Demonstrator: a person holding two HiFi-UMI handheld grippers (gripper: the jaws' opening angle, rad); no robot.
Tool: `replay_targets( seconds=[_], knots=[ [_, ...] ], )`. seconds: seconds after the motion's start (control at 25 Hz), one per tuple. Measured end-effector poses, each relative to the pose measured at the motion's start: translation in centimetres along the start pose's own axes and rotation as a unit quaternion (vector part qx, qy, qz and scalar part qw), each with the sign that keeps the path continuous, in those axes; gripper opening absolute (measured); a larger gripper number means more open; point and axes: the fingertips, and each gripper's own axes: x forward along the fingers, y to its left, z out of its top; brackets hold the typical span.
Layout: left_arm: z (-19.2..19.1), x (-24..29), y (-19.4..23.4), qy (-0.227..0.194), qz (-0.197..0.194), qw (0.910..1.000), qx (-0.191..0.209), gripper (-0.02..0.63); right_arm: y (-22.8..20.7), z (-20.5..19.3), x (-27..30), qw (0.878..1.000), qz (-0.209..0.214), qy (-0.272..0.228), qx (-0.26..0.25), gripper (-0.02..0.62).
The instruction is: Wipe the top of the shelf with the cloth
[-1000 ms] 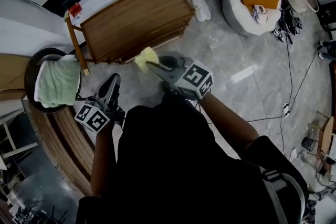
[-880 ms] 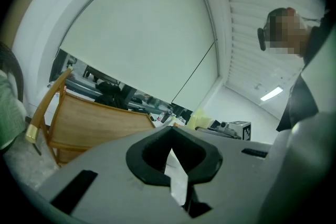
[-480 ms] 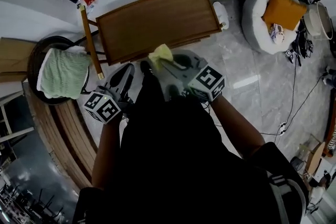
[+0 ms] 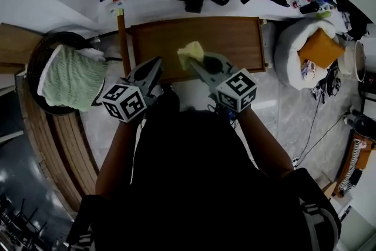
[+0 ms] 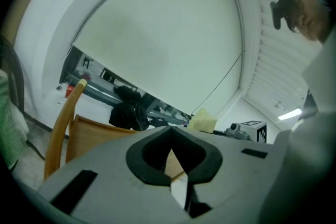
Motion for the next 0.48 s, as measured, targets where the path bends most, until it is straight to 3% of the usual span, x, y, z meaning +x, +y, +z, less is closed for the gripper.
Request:
replay_targets(
  seconds=[0.28, 0.48],
  knots=[
    [4.3, 0.2, 6.2, 0.028, 0.075, 0.9966, -0.018, 0.009, -2.0, 2.9, 8.2, 1.0, -0.009, 0.027, -0.004, 0.048],
    [5.7, 0.4, 10.0, 0.033, 0.138, 0.988, -0.062, 0.009, -2.9, 2.0, 12.9, 0.998, 0.01, 0.068, 0.016, 0.048]
  ],
)
